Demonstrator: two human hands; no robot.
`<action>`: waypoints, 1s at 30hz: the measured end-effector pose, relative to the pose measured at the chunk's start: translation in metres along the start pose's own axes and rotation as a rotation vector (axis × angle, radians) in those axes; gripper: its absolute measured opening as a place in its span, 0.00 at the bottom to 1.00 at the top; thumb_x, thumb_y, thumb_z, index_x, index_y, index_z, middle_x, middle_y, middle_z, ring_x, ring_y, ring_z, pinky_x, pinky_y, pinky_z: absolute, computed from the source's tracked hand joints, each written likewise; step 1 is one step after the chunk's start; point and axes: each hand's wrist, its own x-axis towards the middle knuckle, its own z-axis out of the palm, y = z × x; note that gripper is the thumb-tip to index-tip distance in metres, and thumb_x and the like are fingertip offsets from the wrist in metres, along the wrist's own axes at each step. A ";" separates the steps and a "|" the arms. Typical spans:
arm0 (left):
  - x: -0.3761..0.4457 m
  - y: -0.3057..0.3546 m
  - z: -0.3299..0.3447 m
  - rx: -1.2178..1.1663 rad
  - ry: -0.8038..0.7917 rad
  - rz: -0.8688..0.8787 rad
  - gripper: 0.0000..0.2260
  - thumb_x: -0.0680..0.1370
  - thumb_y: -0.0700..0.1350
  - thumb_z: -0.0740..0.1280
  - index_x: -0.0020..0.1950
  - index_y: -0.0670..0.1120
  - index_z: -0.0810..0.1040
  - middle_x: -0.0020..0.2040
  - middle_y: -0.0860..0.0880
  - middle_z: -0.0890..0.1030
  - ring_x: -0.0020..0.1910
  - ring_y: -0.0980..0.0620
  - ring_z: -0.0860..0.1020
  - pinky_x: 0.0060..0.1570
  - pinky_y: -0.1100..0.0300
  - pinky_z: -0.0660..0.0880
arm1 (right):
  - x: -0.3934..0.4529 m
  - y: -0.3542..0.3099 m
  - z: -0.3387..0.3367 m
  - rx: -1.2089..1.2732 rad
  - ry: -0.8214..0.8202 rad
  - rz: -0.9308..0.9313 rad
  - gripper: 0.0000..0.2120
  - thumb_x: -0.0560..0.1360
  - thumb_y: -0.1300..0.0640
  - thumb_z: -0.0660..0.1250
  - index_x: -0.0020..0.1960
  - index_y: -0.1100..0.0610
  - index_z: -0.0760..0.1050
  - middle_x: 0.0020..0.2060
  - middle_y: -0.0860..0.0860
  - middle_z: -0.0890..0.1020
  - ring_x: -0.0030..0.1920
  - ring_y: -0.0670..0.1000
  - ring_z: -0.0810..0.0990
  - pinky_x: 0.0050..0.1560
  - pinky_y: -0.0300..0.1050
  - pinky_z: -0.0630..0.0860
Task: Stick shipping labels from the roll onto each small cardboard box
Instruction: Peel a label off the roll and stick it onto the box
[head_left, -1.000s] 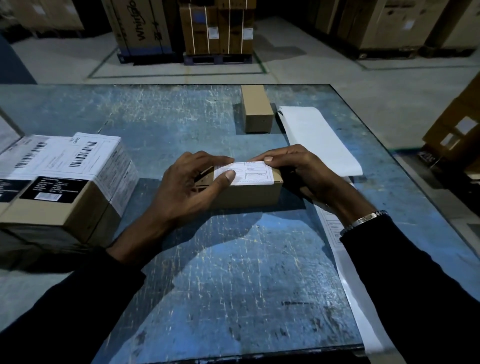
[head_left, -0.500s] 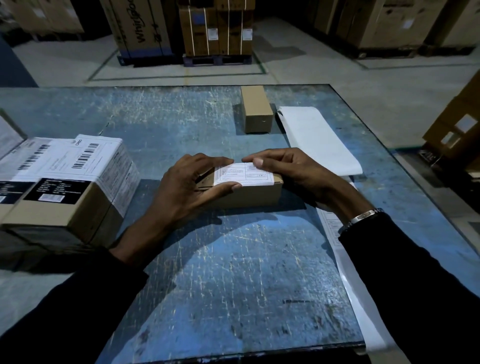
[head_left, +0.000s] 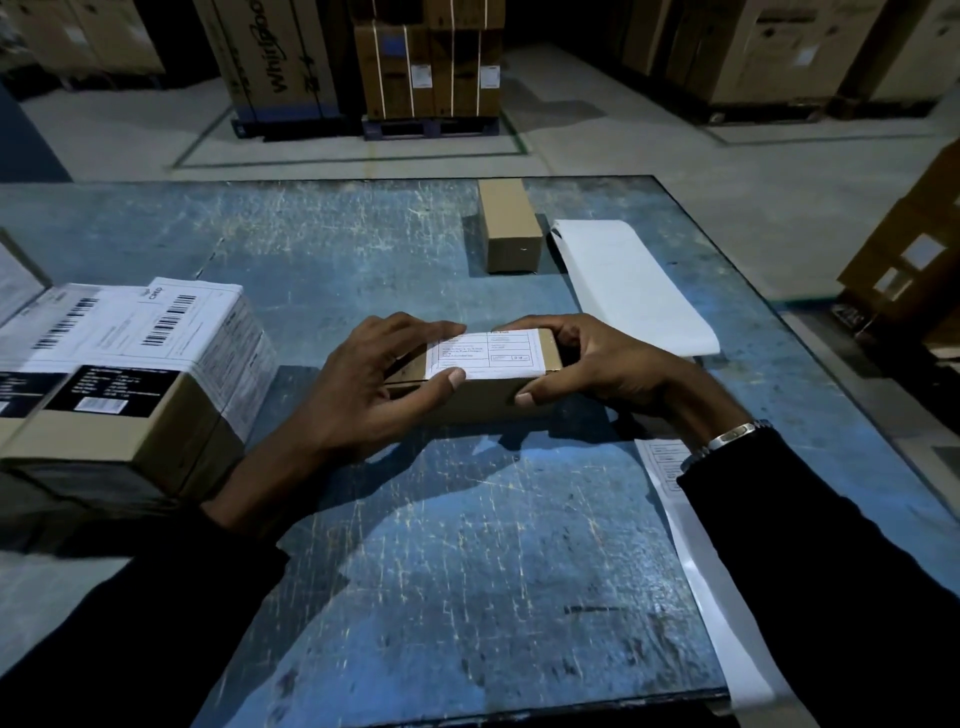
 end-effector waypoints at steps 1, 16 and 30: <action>-0.001 0.000 -0.001 -0.014 -0.008 -0.015 0.24 0.80 0.61 0.66 0.73 0.52 0.81 0.61 0.54 0.83 0.59 0.49 0.78 0.53 0.47 0.77 | 0.000 0.000 0.000 0.016 -0.005 0.002 0.30 0.71 0.69 0.79 0.71 0.56 0.79 0.64 0.52 0.86 0.67 0.51 0.83 0.66 0.45 0.80; -0.011 0.007 -0.010 -0.309 -0.134 -0.095 0.20 0.84 0.46 0.60 0.75 0.53 0.78 0.66 0.58 0.79 0.68 0.50 0.73 0.64 0.50 0.70 | 0.002 0.000 -0.008 0.075 -0.081 0.006 0.30 0.69 0.66 0.77 0.70 0.56 0.79 0.65 0.52 0.85 0.69 0.52 0.82 0.67 0.42 0.79; 0.002 0.000 -0.010 -0.204 -0.145 -0.138 0.23 0.77 0.48 0.57 0.70 0.62 0.77 0.62 0.64 0.79 0.63 0.61 0.73 0.59 0.65 0.69 | 0.003 -0.009 0.000 0.047 -0.007 0.017 0.15 0.81 0.61 0.69 0.67 0.58 0.81 0.60 0.49 0.88 0.63 0.47 0.85 0.62 0.36 0.79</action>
